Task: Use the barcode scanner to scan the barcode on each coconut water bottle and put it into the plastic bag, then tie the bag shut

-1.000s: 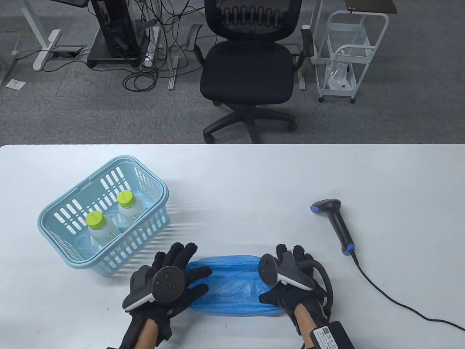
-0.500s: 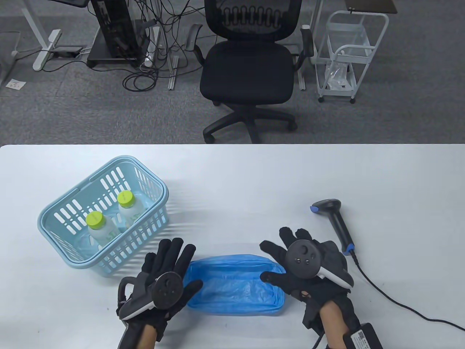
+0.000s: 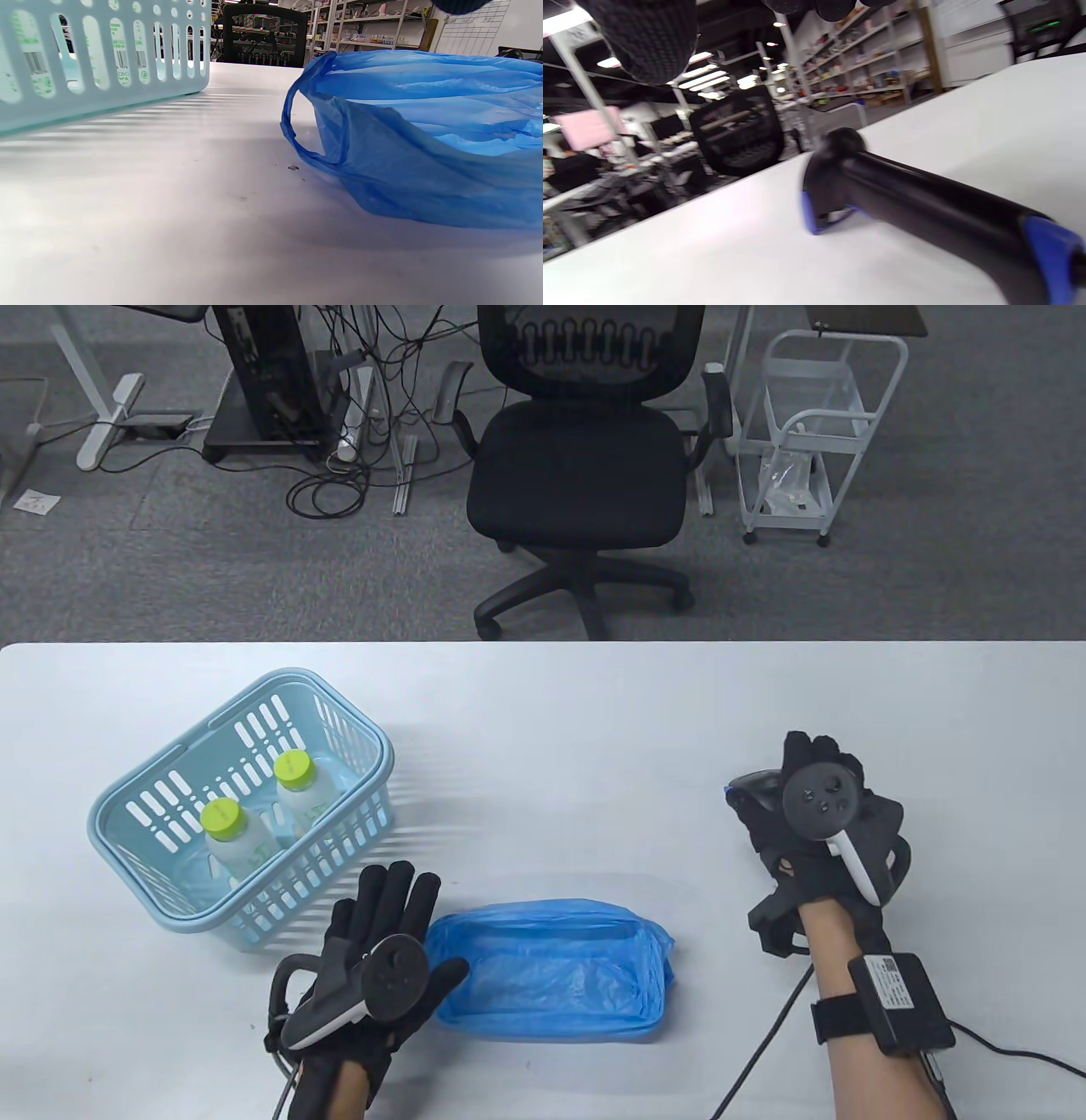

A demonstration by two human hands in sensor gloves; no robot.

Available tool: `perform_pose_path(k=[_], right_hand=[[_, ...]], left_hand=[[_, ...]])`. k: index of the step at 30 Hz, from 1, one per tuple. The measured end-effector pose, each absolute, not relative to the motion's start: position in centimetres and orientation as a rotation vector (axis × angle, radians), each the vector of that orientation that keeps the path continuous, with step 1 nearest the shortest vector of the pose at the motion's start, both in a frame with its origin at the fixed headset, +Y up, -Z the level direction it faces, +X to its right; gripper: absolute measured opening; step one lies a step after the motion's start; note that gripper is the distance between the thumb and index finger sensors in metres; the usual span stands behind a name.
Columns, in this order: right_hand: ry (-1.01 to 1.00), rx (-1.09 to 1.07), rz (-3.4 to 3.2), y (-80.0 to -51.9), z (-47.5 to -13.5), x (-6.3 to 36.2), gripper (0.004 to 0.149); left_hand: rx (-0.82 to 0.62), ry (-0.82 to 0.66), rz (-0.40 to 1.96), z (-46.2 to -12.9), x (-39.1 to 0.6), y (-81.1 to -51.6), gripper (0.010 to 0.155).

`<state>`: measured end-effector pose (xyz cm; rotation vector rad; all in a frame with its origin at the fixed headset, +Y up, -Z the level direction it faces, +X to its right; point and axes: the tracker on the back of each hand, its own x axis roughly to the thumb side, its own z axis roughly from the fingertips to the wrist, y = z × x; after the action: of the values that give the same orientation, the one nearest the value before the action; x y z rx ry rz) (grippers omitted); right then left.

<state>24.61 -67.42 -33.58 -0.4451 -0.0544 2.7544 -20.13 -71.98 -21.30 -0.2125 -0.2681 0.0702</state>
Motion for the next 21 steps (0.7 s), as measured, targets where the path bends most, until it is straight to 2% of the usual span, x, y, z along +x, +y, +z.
perform_pose_path(k=[5,14,18,21], right_hand=[[0.244,-0.621,2.773,-71.5,-36.7,26.9,0.102],[0.481,-0.678,2.573,-75.2,-39.2,28.8,0.103],[0.519,-0.677,2.517,-75.8,-39.4,28.9,0.093],[0.54,-0.67,2.539,-75.9,-39.4,28.6,0.075]], left_hand=[[-0.208,-0.257,0.064,-21.4,-20.2,-71.9,0.094],[-0.217,-0.268,0.056,-21.3,-19.8,-72.1,0.097],[-0.233,-0.277,0.041,-21.3,-19.4,-72.2,0.097],[-0.231,-0.28,0.048,-21.4,-19.4,-72.2,0.096]])
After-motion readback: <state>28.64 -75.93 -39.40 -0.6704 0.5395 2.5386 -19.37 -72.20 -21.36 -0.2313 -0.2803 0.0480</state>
